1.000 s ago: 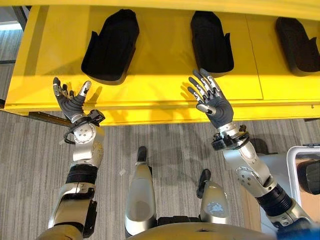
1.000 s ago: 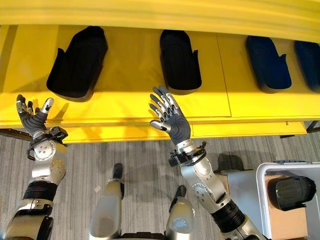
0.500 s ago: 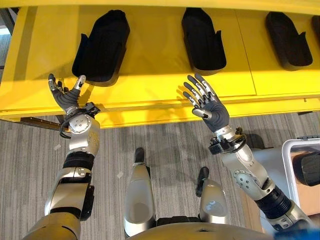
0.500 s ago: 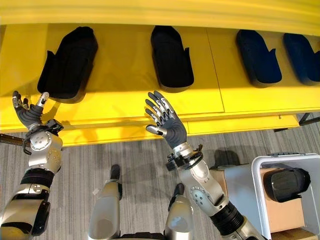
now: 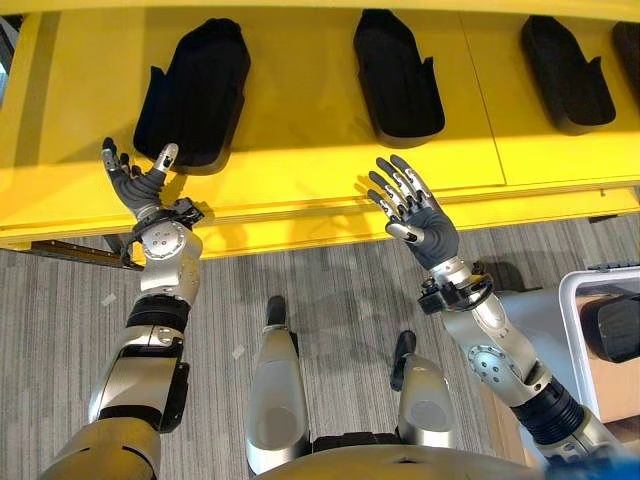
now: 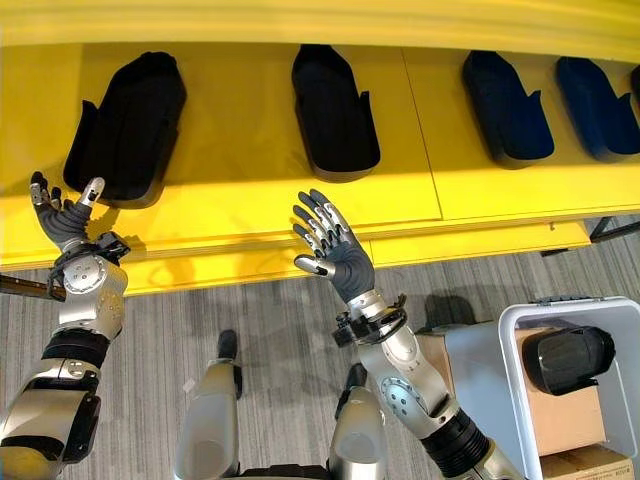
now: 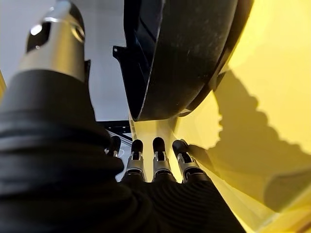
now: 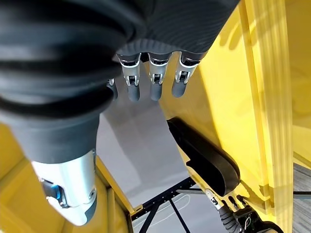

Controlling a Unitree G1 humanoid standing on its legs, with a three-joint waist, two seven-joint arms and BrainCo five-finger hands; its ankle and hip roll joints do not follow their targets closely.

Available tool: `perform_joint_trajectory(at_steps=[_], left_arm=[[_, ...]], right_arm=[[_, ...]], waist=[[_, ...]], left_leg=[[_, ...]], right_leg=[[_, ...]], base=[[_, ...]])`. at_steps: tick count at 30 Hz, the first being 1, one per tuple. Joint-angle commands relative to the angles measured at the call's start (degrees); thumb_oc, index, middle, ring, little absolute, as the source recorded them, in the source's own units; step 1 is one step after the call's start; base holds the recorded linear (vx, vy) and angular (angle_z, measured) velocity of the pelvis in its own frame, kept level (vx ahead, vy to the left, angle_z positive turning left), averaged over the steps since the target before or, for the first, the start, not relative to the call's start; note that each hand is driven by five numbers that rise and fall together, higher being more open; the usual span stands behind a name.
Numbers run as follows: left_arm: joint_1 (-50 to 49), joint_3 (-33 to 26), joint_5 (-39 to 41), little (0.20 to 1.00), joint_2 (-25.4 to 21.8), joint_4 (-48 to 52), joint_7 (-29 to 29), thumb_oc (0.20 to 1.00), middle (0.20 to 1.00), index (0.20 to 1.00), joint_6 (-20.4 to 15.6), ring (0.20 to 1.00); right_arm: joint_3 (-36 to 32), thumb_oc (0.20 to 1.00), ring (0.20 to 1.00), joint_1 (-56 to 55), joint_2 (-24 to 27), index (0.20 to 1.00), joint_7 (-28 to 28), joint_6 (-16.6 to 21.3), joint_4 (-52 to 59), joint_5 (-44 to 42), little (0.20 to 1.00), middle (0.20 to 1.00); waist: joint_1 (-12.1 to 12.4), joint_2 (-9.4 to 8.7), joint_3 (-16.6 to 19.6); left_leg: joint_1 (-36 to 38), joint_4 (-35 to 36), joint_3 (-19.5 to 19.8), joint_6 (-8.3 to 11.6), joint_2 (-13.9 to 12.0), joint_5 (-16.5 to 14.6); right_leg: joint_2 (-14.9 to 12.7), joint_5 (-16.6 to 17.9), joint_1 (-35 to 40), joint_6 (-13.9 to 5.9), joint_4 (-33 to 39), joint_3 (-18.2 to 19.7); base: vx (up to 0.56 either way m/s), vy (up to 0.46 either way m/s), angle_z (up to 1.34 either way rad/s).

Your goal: Move parts from the plastic box to the shelf.

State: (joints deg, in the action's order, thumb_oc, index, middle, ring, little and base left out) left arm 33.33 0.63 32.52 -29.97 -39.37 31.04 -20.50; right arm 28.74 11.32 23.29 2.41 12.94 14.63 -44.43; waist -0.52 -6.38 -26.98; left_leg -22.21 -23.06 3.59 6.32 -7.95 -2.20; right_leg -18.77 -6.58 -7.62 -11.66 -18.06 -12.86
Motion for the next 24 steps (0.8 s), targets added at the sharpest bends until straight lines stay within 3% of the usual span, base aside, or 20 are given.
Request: perform_joint_trajectory(at_steps=[1,8,24], left_arm=[[-0.16,3.54,-1.67,1.000,2.83,1.58,-3.30,1.000,1.000,1.000,0.71,1.000],[-3.82,5.54,-3.28,1.000,5.84,6.77,-4.93,1.000,1.000,1.000,0.94,1.000],[-8.00,6.14,-4.79,1.000,6.95,13.39,-6.69,1.000,1.000,1.000,1.00,1.000]], right_arm=[[-0.46,1.000,1.000,-0.54,-0.30,1.000,-1.59,3.93,5.96,-1.61,1.000,1.000],[-1.24,1.000,1.000,-0.36,-0.57,1.000,-1.48,3.79,6.10,-1.12,1.000,1.000],[-1.97,1.000,1.000,-0.41,-0.67,1.000,-1.81,3.21,6.28,-0.75,1.000,1.000]], waist=[[-0.80,-1.43,1.95],[-0.77,-0.89,1.64],[-0.50,-0.05,1.48]], left_leg=[[2.79,1.90,-2.54,0.06,-3.00,0.40],[2.93,2.02,-2.48,-0.17,-2.87,0.41],[2.69,1.72,-2.42,-0.40,-2.66,0.37]], right_leg=[[0.44,3.29,-2.88,1.92,-0.51,2.60],[0.32,3.06,-2.91,2.11,-0.97,2.65],[0.10,2.99,-3.16,2.25,-1.58,2.63]], base=[[0.00,0.000,0.00],[0.00,0.000,0.00],[0.00,0.000,0.00]])
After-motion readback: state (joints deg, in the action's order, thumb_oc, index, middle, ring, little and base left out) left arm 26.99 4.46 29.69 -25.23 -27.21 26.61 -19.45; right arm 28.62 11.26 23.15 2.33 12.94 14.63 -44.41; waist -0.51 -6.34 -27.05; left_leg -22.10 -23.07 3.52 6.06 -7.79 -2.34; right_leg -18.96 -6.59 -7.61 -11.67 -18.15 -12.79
